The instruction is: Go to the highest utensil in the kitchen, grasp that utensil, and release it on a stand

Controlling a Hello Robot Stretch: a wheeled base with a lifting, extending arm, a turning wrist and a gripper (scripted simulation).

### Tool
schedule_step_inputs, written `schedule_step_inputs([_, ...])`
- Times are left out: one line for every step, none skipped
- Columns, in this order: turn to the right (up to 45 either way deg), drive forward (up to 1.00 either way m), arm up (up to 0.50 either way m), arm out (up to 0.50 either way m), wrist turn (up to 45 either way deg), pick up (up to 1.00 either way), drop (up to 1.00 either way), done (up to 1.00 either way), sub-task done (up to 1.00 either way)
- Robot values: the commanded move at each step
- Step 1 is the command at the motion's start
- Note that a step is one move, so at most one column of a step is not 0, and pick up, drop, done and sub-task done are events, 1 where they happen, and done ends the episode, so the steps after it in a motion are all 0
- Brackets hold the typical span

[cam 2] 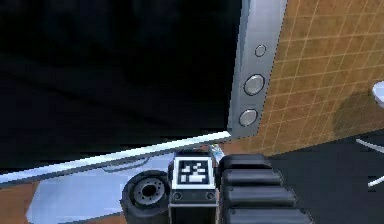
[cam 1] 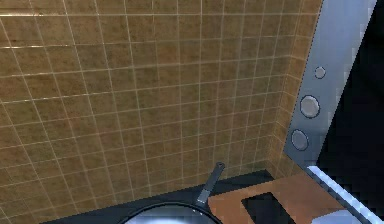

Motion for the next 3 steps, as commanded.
schedule_step_inputs([0.0, 0.00, 0.00, 0.36, 0.0, 0.00, 0.00, 0.00, 0.00])
schedule_step_inputs([0.0, 0.00, 0.00, 0.00, 45.0, 0.00, 0.00, 0.00, 0.00])
schedule_step_inputs([0.0, 0.00, 0.00, 0.00, 45.0, 0.00, 0.00, 0.00, 0.00])
